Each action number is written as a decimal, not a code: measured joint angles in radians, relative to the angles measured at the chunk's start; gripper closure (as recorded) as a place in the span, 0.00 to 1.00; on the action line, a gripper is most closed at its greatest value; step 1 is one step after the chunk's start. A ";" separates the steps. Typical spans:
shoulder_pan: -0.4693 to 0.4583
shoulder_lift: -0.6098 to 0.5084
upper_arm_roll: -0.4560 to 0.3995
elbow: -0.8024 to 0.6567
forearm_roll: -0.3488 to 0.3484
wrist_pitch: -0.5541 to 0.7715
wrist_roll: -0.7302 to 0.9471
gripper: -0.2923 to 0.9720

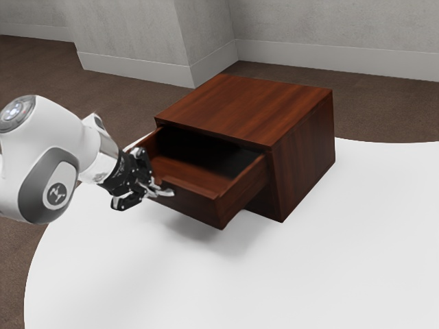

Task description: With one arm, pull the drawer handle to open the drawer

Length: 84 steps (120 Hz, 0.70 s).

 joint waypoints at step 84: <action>-0.003 -0.106 0.023 -0.099 0.007 0.023 0.004 0.79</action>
